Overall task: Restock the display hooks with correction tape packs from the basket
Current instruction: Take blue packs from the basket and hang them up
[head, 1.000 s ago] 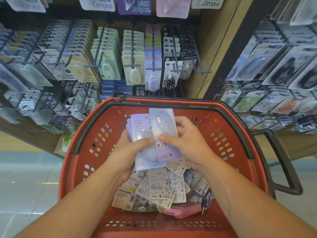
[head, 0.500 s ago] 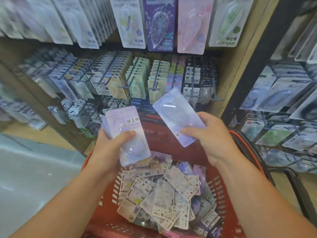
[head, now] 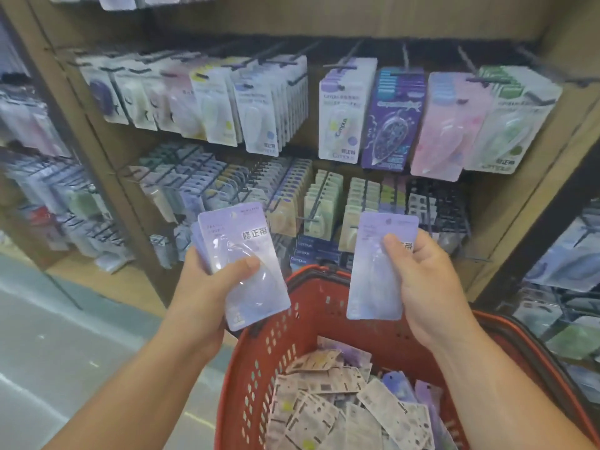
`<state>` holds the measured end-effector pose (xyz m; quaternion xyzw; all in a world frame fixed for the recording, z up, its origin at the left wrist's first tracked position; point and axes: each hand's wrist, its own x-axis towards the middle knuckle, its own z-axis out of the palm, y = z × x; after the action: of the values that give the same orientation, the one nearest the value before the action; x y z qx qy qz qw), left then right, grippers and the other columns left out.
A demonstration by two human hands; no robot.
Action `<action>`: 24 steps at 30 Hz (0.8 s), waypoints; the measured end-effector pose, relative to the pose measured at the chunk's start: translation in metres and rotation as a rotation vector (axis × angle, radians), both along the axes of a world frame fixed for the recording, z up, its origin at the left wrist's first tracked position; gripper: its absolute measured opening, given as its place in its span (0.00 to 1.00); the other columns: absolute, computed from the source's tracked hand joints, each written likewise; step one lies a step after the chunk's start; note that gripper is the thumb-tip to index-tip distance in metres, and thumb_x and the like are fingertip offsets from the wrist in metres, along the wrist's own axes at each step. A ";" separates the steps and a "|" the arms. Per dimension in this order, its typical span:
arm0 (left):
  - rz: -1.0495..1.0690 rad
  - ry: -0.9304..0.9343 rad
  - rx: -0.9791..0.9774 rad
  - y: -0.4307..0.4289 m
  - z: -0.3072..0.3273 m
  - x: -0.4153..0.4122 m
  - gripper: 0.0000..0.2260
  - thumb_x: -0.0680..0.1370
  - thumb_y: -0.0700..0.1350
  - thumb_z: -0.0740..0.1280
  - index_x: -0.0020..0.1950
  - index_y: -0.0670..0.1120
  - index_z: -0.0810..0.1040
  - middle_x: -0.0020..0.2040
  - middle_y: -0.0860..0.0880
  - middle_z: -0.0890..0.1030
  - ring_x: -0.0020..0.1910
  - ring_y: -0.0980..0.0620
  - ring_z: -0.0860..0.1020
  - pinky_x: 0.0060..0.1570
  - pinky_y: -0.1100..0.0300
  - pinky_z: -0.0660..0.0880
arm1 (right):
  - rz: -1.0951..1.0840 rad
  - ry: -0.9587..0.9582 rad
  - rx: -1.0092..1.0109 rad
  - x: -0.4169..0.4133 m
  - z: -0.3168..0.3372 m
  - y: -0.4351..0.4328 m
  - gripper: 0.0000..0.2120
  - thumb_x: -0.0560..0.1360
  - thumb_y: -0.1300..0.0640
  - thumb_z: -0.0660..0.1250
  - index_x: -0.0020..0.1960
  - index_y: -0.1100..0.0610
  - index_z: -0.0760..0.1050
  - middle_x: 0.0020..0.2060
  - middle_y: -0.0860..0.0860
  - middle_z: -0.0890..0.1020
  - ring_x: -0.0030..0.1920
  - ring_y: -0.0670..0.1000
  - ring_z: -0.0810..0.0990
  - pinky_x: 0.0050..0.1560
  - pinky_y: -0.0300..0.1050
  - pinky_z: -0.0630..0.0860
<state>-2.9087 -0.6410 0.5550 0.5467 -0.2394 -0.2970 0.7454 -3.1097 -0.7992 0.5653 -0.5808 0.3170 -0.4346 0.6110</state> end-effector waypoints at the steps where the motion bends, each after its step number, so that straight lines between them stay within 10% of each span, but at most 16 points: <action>1: -0.004 0.001 -0.008 0.006 0.001 0.014 0.24 0.65 0.40 0.72 0.61 0.50 0.77 0.45 0.53 0.88 0.43 0.53 0.86 0.37 0.58 0.83 | -0.021 0.010 -0.008 0.014 0.001 0.007 0.08 0.84 0.58 0.62 0.57 0.54 0.80 0.47 0.49 0.88 0.45 0.49 0.87 0.41 0.45 0.82; 6: -0.102 -0.003 -0.063 0.041 0.011 0.104 0.33 0.65 0.41 0.75 0.70 0.46 0.74 0.55 0.46 0.86 0.48 0.47 0.86 0.41 0.53 0.84 | -0.106 0.072 -0.022 0.093 0.008 0.049 0.10 0.85 0.58 0.60 0.55 0.51 0.80 0.47 0.48 0.86 0.48 0.51 0.83 0.53 0.52 0.77; 24: -0.299 -0.184 -0.357 0.022 0.153 0.300 0.42 0.60 0.49 0.79 0.73 0.43 0.72 0.62 0.34 0.82 0.53 0.37 0.85 0.44 0.48 0.84 | -0.164 0.075 -0.323 0.253 0.147 0.084 0.10 0.83 0.53 0.65 0.52 0.59 0.80 0.49 0.64 0.83 0.43 0.57 0.81 0.44 0.52 0.73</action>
<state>-2.6088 -0.6186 0.7078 0.3896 -0.4334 -0.3059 0.7529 -2.8565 -0.7149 0.7126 -0.6595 0.3120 -0.5060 0.4600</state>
